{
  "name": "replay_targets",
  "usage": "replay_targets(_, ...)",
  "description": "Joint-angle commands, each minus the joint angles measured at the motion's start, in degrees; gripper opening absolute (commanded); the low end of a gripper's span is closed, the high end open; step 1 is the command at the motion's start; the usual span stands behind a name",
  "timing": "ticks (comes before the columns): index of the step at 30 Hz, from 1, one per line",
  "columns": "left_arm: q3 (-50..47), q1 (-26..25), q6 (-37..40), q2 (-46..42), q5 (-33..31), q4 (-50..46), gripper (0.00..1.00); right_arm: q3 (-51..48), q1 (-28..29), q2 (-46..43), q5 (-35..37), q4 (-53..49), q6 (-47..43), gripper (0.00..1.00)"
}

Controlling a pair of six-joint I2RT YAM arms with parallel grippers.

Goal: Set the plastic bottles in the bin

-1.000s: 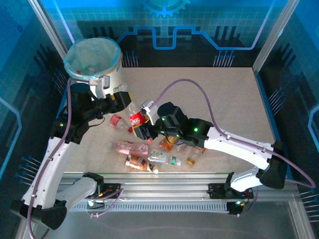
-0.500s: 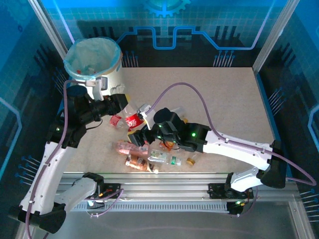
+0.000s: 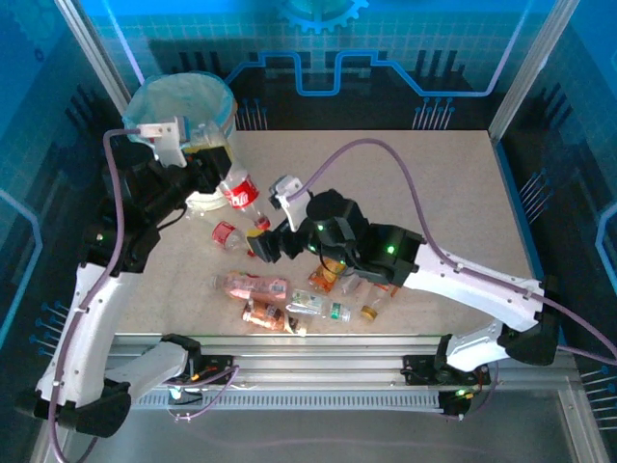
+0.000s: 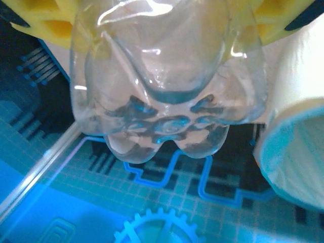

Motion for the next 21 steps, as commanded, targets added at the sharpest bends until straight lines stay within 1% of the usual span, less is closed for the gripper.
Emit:
replay_targets(1,4.8,0.5,6.1,3.4,-6.5,4.0,0.39,10.7,-3.0,4.5,-0.7,-4.1,-3.6,0.92)
replay_targets(4,10.3,2.7,7.3,7.6,-6.2,4.9,0.39,20.7,-5.3,10.5,-3.2,-7.5,-5.4,0.92)
replay_targets(7,16.1,5.8,8.0,11.9,-5.4,6.0,0.39,31.6,-7.9,17.3,-8.3,-10.3,-5.8,0.91)
replay_targets(9,20.9,8.2,8.1,15.0,-5.5,6.4,0.39,41.0,-9.6,23.4,-11.6,-13.4,-5.4,0.91)
replay_targets(12,26.3,11.9,7.7,18.9,-5.6,8.2,0.39,55.2,-11.6,32.3,-14.6,-18.0,-5.0,0.89)
replay_targets(15,29.3,14.8,8.4,22.5,-6.0,11.8,0.39,67.8,-13.4,40.2,-18.0,-19.7,-4.5,0.89)
replay_targets(17,30.2,16.5,9.6,25.1,-6.2,14.7,0.39,70.8,-14.8,44.0,-20.1,-17.4,-3.6,0.89)
replay_targets(21,31.3,19.8,10.1,31.2,-6.3,18.6,0.39,70.7,-17.9,49.6,-24.0,-7.1,1.7,0.88)
